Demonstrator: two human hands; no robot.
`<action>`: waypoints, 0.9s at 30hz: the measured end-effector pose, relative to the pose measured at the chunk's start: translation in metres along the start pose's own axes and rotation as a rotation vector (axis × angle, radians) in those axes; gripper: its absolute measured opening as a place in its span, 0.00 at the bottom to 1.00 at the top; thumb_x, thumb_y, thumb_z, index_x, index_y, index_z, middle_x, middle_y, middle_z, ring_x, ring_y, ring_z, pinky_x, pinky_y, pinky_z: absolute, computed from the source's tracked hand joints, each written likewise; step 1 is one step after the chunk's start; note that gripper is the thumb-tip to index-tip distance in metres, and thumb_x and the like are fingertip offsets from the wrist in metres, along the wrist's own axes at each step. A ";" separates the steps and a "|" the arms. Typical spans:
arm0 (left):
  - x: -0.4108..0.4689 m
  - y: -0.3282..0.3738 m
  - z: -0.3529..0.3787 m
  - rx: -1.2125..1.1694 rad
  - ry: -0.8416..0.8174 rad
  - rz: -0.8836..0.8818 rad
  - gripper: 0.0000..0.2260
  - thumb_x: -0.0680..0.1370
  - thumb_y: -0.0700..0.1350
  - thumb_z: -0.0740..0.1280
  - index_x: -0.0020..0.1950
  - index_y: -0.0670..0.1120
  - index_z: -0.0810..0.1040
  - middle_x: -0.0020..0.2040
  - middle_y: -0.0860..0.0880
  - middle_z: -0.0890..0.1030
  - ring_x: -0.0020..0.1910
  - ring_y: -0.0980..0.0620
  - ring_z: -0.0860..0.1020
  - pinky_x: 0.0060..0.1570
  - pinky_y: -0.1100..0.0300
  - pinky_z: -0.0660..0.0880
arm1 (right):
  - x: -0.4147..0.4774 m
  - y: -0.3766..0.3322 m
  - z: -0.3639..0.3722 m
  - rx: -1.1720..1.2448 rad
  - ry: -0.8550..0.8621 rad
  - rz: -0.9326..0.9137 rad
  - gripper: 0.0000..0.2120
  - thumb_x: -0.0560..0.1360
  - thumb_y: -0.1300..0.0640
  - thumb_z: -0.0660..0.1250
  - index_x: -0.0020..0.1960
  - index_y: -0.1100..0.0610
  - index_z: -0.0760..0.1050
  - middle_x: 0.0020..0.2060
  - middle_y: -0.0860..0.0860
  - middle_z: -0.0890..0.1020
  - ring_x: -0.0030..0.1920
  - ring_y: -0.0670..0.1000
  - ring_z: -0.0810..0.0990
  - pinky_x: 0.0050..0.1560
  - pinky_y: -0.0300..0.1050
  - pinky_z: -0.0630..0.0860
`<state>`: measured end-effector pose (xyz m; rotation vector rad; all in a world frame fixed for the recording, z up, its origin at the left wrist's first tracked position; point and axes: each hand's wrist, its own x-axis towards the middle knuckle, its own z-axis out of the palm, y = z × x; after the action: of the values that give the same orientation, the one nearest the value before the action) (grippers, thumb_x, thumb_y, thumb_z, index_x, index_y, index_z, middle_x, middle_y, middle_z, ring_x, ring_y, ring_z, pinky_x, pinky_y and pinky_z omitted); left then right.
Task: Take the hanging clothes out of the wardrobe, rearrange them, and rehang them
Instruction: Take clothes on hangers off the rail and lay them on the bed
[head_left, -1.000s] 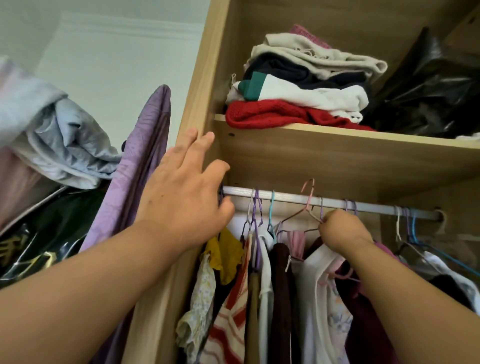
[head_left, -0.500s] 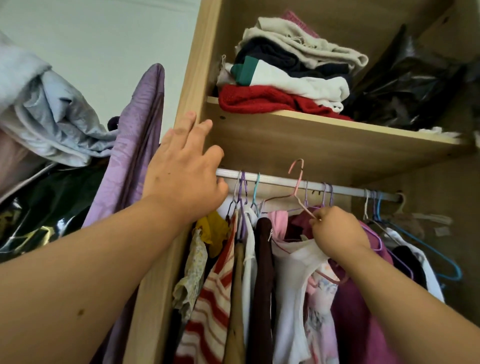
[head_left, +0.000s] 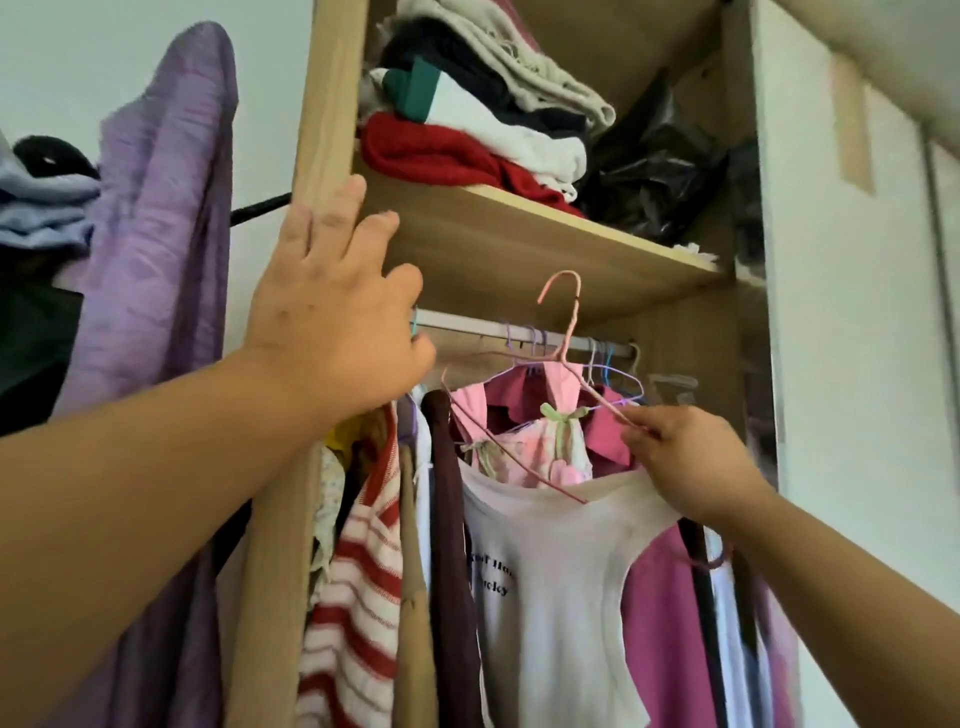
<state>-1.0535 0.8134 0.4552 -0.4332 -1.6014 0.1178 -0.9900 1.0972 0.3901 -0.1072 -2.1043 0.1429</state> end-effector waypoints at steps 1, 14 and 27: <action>0.000 0.000 -0.001 -0.005 -0.015 0.012 0.22 0.70 0.60 0.60 0.56 0.48 0.80 0.70 0.41 0.68 0.74 0.39 0.55 0.70 0.40 0.53 | -0.003 -0.002 -0.004 -0.016 0.018 0.030 0.11 0.78 0.56 0.62 0.57 0.52 0.81 0.49 0.52 0.84 0.48 0.55 0.79 0.39 0.41 0.63; -0.064 0.115 0.038 -0.721 -0.728 0.169 0.29 0.69 0.59 0.68 0.66 0.47 0.68 0.68 0.42 0.68 0.67 0.41 0.68 0.62 0.50 0.70 | -0.073 -0.034 -0.105 -0.082 0.188 0.340 0.09 0.78 0.53 0.64 0.53 0.46 0.82 0.38 0.39 0.77 0.36 0.38 0.72 0.35 0.31 0.66; -0.197 0.314 -0.115 -1.989 -1.257 0.828 0.27 0.73 0.54 0.71 0.68 0.67 0.65 0.71 0.56 0.69 0.69 0.55 0.67 0.64 0.60 0.66 | -0.227 -0.045 -0.218 -0.368 -0.077 0.581 0.10 0.75 0.53 0.67 0.53 0.41 0.81 0.46 0.51 0.85 0.42 0.47 0.80 0.35 0.29 0.70</action>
<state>-0.8733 1.0130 0.1760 -2.9931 -2.0505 -0.8452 -0.6870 1.0349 0.3147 -0.9467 -2.1001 0.1034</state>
